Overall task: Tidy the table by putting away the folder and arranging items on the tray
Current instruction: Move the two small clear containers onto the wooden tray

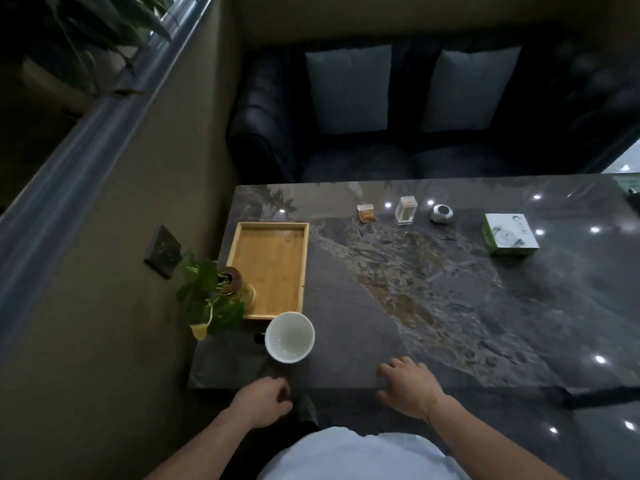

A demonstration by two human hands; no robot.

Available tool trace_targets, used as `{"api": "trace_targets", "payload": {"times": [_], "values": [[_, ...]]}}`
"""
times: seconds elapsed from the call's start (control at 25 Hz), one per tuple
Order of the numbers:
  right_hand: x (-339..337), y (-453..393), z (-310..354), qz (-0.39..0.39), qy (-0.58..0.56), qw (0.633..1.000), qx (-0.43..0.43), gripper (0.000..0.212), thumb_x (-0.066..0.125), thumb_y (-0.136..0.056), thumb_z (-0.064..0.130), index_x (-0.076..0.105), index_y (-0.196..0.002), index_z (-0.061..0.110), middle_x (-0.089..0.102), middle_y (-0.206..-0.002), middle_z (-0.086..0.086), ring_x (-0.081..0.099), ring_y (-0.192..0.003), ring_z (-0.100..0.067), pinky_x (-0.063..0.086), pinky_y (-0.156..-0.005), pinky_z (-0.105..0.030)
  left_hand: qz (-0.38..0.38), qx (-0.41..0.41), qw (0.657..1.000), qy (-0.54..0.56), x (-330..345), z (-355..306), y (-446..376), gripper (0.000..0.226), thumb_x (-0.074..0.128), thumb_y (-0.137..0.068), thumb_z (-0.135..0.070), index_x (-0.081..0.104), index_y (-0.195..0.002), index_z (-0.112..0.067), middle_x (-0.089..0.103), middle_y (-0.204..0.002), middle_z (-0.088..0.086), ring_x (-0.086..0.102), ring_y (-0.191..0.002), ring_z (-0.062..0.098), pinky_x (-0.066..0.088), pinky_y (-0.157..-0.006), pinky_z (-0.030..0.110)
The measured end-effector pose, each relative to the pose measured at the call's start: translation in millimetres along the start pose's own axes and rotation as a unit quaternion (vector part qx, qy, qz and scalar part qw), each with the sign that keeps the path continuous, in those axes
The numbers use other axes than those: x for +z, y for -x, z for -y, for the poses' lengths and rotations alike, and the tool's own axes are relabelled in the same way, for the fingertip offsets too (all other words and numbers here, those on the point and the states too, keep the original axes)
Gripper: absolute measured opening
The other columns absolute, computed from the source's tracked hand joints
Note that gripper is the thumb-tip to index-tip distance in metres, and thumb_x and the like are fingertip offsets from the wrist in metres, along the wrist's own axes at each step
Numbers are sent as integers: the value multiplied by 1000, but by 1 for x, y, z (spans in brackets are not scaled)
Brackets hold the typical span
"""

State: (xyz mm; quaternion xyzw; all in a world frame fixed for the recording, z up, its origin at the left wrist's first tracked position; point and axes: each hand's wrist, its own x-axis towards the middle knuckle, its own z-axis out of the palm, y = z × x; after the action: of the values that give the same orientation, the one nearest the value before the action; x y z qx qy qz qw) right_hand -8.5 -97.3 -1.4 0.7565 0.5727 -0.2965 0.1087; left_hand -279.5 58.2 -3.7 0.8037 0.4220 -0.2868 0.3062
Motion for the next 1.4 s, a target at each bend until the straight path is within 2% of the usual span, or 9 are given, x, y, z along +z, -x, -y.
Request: {"api": "trace_targets", "payload": {"times": [0.36, 0.64, 1.0, 1.24, 1.4], "values": [[0, 72, -103, 46, 7, 999, 14, 44, 49, -92, 50, 49, -126, 21, 55, -128, -8, 50, -120, -31, 43, -92, -42, 52, 78, 985, -143, -1, -126, -1, 46, 54, -87, -55, 53, -124, -29, 54, -124, 2, 55, -113, 24, 47, -93, 40], [-25, 92, -161, 8, 3, 999, 40, 42, 48, -94, 47, 50, -130, 26, 57, -132, -6, 49, -123, -28, 45, -97, -40, 28, 100, 979, -173, -24, -188, -25, 50, 54, -82, -59, 54, -122, -28, 56, -123, 2, 57, -111, 25, 47, -89, 40], [-79, 56, -198, -15, 45, 998, 42, 40, 48, -93, 46, 51, -128, 27, 58, -129, -5, 54, -118, -28, 46, -91, -42, 4, 89, 980, -177, -87, -203, -78, 52, 57, -84, -58, 54, -124, -26, 58, -126, 1, 56, -112, 23, 48, -89, 37], [-125, -2, -208, 7, 87, 996, 24, 43, 51, -93, 48, 49, -130, 28, 58, -129, -4, 52, -120, -27, 46, -93, -41, 4, 80, 984, -156, -134, -199, -114, 51, 59, -85, -57, 53, -125, -27, 56, -126, 1, 55, -113, 23, 48, -92, 39], [-159, -47, -206, 4, 103, 995, 12, 42, 53, -92, 47, 50, -129, 29, 58, -131, -3, 52, -121, -26, 45, -91, -40, -14, 74, 986, -152, -164, -187, -144, 47, 61, -85, -49, 54, -125, -24, 57, -128, 4, 55, -115, 25, 46, -89, 35]]}}
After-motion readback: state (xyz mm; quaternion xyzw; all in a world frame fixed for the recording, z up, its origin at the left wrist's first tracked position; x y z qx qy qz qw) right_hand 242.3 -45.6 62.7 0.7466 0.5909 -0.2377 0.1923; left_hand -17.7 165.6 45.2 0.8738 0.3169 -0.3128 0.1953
